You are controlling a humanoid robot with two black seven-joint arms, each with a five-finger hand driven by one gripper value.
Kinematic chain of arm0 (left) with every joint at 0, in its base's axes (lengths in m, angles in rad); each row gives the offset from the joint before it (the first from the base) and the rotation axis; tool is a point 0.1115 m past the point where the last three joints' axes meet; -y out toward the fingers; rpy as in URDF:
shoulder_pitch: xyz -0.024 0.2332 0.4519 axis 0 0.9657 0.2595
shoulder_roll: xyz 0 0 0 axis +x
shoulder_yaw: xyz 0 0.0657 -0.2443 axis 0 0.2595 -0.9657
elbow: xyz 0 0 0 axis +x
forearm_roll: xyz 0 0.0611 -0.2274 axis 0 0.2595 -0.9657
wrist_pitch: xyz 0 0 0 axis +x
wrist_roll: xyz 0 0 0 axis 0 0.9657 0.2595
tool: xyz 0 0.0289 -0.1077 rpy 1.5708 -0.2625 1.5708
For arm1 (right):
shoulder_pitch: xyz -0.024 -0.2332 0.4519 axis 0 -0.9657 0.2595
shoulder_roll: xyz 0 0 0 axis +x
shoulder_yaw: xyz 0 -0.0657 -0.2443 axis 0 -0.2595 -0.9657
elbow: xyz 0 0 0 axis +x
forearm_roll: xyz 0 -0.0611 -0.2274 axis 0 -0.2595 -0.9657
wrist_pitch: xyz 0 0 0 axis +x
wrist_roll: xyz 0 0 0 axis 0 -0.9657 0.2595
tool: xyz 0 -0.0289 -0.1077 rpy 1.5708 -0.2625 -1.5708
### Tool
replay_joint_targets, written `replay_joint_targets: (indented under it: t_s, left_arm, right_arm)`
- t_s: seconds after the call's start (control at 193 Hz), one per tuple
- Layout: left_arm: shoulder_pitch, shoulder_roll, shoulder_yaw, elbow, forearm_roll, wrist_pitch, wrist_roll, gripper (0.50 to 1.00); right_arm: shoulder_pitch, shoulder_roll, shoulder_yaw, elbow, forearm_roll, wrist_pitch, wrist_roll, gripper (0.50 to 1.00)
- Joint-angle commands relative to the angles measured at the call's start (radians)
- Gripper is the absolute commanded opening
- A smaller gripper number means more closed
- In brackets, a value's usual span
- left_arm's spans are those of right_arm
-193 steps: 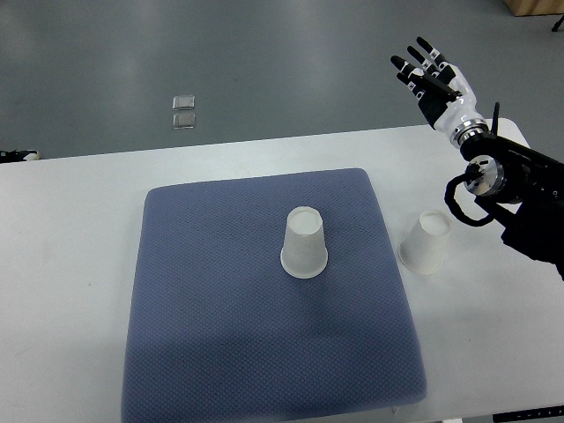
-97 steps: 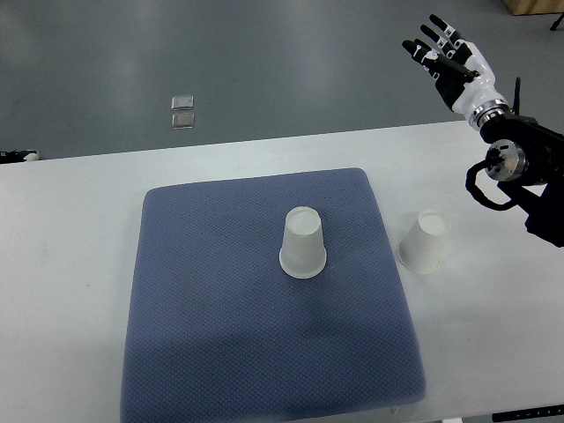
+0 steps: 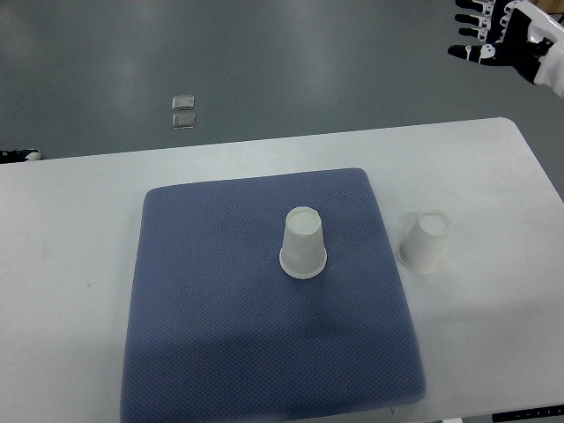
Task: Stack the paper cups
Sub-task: 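Raise the right hand up and away from the cup, rotating it palm-down, then lower the right hand over the white cup beside the pad and close fingers around it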
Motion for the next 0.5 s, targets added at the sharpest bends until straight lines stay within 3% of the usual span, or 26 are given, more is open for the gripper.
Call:
replay_joint_targets:
  t_s: [0.0,0.135,0.3,0.497]
  left_arm:
    - [0.001,0.000,0.000,0.000,0.000,0.000,0.000,1.000]
    - [0.000,0.000,0.000,0.000,0.000,0.000,0.000,1.000]
    - [0.001,0.000,0.000,0.000,0.000,0.000,0.000,1.000]
    - [0.000,0.000,0.000,0.000,0.000,0.000,0.000,1.000]
  right_arm:
    - [0.000,-0.087,-0.006,0.083,-0.138,0.039,0.003,0.917]
    - [0.003,-0.173,-0.019,0.197,-0.363,0.098,0.009,0.915]
    - [0.015,-0.179,-0.021,0.250,-0.677,0.102,0.009,0.913]
    - [-0.008,-0.142,-0.096,0.254,-0.945,0.014,0.004,0.913]
